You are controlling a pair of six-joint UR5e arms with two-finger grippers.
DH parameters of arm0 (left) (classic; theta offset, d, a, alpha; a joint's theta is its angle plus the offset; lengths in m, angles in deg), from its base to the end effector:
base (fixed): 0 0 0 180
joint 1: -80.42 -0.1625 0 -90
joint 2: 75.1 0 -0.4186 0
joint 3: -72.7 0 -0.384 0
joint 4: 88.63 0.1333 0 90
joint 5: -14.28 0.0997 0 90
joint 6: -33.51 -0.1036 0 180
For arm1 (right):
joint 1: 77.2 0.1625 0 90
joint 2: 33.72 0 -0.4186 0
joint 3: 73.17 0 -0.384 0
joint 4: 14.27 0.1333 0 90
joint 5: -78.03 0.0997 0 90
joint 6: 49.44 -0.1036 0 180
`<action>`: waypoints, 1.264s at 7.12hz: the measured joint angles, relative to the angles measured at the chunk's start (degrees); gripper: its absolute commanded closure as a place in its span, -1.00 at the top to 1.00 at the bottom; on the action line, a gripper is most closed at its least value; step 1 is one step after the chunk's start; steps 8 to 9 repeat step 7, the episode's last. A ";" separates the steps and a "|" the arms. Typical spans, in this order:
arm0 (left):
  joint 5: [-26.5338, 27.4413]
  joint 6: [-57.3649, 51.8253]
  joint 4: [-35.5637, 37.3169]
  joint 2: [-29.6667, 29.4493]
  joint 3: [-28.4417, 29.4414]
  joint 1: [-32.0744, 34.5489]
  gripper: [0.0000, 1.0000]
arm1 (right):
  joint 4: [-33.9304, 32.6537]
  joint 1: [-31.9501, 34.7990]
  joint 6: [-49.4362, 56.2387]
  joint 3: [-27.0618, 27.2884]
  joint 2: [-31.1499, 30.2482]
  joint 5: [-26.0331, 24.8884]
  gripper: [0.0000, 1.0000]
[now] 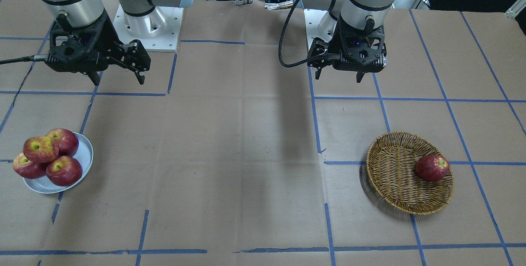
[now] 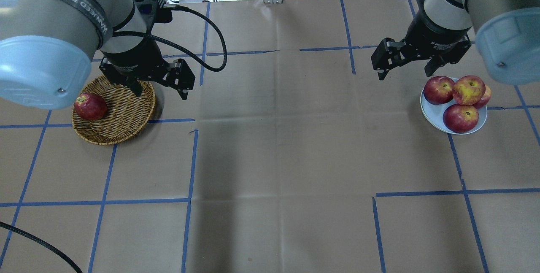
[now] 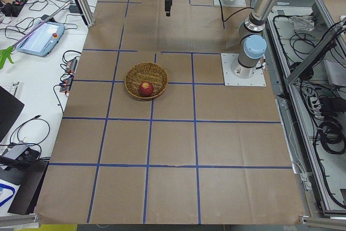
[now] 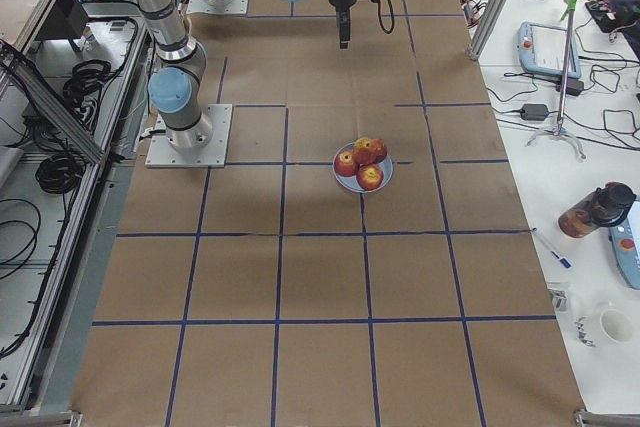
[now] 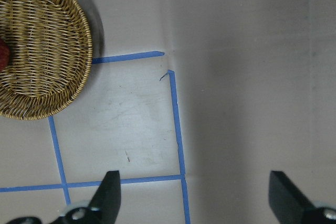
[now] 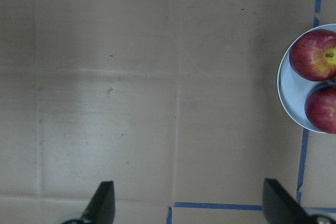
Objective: Transfer apple from basket to plate
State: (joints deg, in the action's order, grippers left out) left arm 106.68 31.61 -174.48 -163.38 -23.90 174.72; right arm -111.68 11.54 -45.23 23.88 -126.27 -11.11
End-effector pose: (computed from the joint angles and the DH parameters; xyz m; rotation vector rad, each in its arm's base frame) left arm -0.1637 -0.4574 0.4435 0.1680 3.0948 0.0184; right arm 0.1245 -0.4719 0.4522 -0.0811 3.1269 -0.0805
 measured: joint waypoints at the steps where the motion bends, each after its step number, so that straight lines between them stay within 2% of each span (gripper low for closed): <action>1: 0.04 -0.02 0.11 0.24 -0.69 -0.02 0.99 | 0.25 0.69 -0.29 -0.26 0.11 -0.19 1.00; 9: 0.05 0.05 0.61 0.01 -1.22 -0.04 0.98 | 0.38 0.55 -0.17 -0.49 0.49 -0.54 1.00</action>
